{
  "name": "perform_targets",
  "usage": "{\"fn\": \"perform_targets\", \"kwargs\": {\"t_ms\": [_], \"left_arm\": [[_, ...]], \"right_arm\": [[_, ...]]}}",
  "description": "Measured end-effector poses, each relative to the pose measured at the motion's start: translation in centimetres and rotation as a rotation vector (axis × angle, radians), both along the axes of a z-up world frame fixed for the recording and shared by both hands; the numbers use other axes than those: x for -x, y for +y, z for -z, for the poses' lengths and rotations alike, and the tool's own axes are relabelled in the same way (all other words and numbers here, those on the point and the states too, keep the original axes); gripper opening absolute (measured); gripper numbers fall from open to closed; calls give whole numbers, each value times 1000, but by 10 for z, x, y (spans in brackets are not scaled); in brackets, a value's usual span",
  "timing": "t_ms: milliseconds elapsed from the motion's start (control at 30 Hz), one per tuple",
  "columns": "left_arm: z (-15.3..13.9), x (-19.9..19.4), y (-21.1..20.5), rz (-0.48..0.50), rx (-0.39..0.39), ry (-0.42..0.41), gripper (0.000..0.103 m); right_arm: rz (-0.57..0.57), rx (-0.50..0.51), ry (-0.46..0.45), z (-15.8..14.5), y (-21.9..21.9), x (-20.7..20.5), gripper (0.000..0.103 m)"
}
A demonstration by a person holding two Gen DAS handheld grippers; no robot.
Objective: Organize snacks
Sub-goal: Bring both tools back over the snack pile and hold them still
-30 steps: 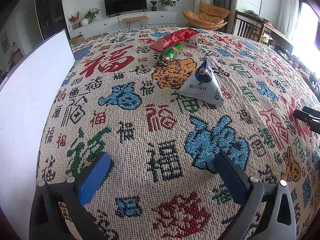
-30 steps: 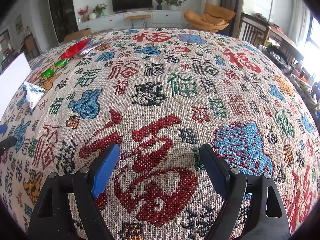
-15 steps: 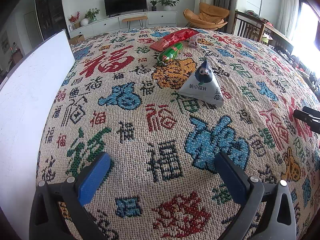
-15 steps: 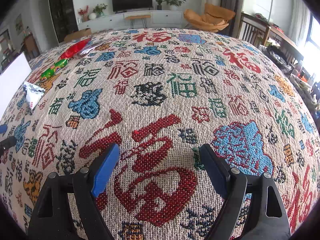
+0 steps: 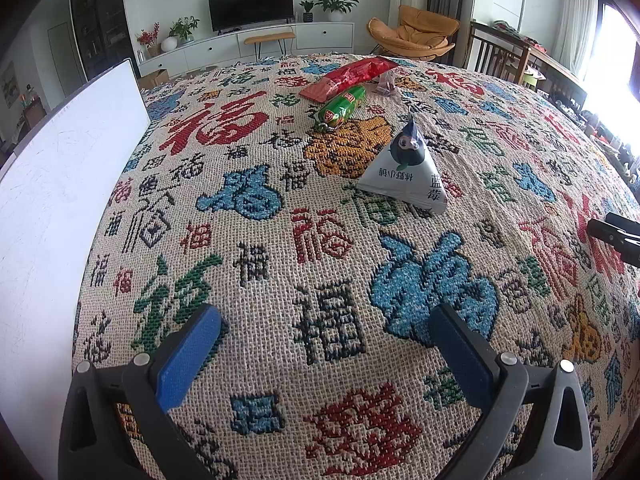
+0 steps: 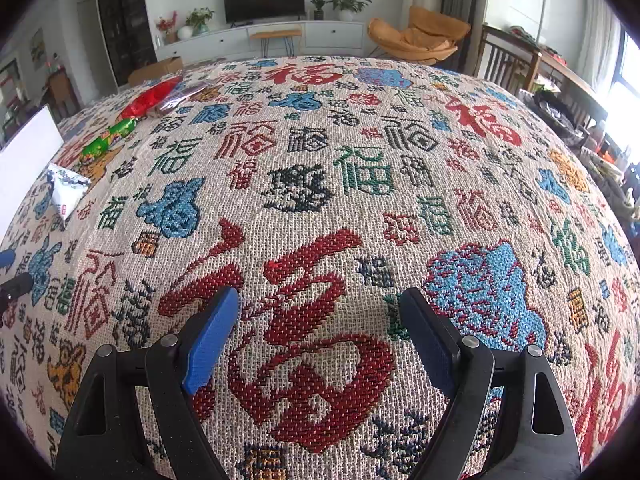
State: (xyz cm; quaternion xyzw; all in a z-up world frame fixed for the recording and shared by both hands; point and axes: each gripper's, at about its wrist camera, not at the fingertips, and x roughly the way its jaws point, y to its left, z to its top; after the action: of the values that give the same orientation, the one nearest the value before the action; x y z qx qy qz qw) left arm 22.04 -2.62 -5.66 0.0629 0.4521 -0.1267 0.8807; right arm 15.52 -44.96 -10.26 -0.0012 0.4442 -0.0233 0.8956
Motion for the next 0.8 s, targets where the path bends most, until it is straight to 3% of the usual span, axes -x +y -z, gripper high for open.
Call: {"fn": "perform_targets", "kwargs": {"t_ms": [733,800], "left_arm": [[0,0,0,1,1,2,103],[-1,4,1,39,-10,25,103]], "right_arm": [[0,-1,0,0,-1,0,85],[0,-2,0,0,-1,0,85]]}}
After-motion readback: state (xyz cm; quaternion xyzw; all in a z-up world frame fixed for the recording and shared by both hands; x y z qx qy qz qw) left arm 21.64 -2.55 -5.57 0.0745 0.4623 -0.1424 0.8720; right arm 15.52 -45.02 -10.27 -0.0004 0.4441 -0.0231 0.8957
